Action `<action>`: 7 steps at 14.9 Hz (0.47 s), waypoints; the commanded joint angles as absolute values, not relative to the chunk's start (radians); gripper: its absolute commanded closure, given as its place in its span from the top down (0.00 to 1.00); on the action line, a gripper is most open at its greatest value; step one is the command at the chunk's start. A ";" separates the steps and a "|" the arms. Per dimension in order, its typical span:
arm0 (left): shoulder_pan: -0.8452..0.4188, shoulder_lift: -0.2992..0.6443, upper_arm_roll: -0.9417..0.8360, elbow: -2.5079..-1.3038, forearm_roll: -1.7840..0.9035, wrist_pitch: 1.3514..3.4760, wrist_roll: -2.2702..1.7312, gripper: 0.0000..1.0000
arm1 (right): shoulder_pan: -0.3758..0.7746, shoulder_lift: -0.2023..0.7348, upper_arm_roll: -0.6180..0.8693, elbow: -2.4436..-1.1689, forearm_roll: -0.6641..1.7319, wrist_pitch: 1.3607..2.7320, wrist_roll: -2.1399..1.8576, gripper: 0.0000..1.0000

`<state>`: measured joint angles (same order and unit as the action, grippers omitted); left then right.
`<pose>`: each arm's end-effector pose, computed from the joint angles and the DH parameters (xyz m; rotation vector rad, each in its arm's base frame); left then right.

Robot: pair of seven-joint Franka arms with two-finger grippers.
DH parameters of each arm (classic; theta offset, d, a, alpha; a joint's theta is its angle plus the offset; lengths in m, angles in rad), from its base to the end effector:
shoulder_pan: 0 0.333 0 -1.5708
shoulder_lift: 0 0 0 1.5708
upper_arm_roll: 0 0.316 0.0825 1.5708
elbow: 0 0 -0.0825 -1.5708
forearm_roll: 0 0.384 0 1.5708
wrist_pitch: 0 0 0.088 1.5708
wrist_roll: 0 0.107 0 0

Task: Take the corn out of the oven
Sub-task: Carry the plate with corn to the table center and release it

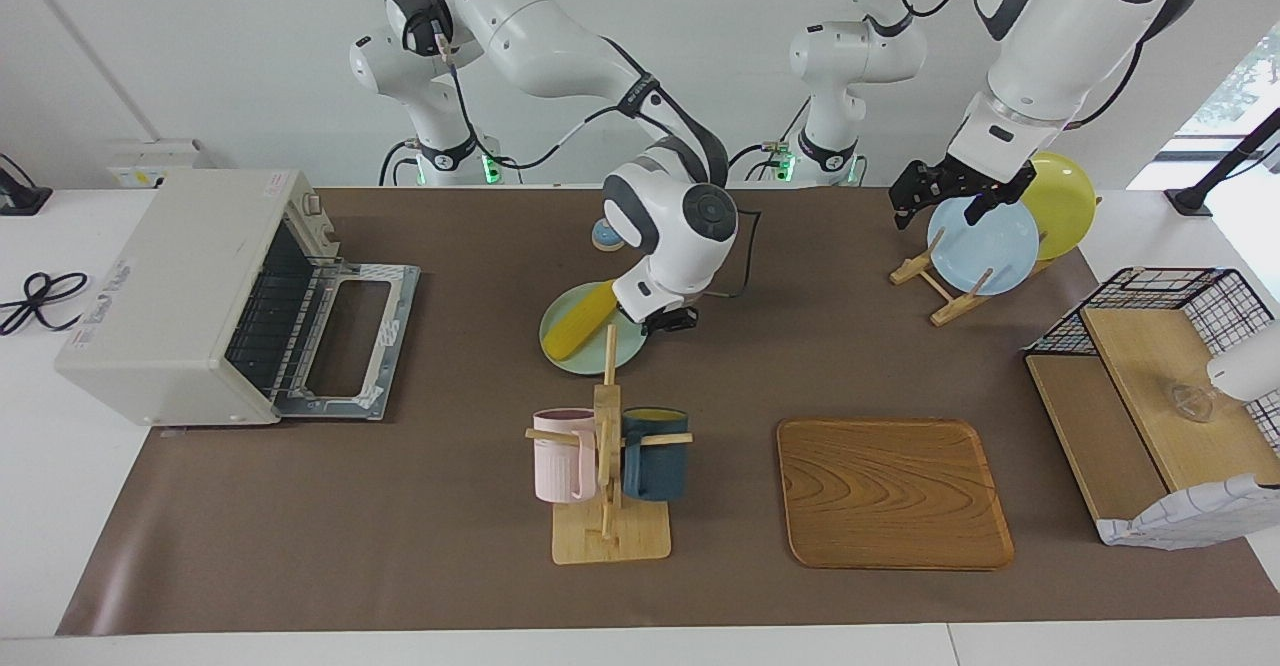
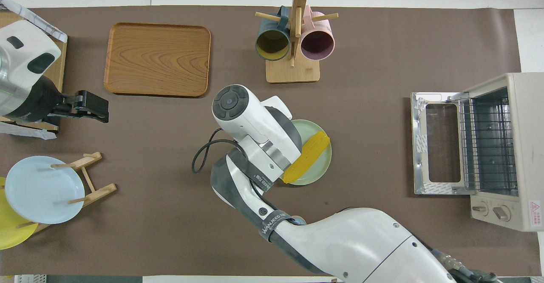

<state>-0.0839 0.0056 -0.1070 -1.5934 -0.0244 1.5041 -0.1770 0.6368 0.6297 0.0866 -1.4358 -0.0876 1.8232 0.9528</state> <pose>0.5375 -0.1065 0.6054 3.1305 -0.0225 -0.1533 0.5283 0.4436 0.3063 2.9212 -0.3045 -0.2046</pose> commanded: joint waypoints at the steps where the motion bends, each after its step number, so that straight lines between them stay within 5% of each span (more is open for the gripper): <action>1: -0.071 -0.002 -0.114 -1.600 -0.035 1.496 -0.184 1.00 | 0.624 0.650 0.094 -1.405 -0.048 1.855 0.999 0.00; 2: -0.071 -0.002 -0.114 -1.600 -0.035 1.497 -0.184 1.00 | 0.609 0.650 0.094 -1.405 -0.035 1.867 1.000 0.03; 4: -0.072 -0.003 -0.114 -1.601 -0.035 1.493 -0.184 1.00 | 0.580 0.646 0.095 -1.399 -0.041 1.870 0.986 0.33; 7: -0.072 -0.002 -0.114 -1.600 -0.035 1.496 -0.183 1.00 | 0.569 0.586 0.092 -1.388 -0.090 1.850 0.873 0.49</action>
<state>-0.0839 0.0056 -0.1071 -1.5934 -0.0244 1.5032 -0.1770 0.5785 0.6332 0.0831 -1.4006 -0.0665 1.8657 0.9472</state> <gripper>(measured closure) 0.000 0.639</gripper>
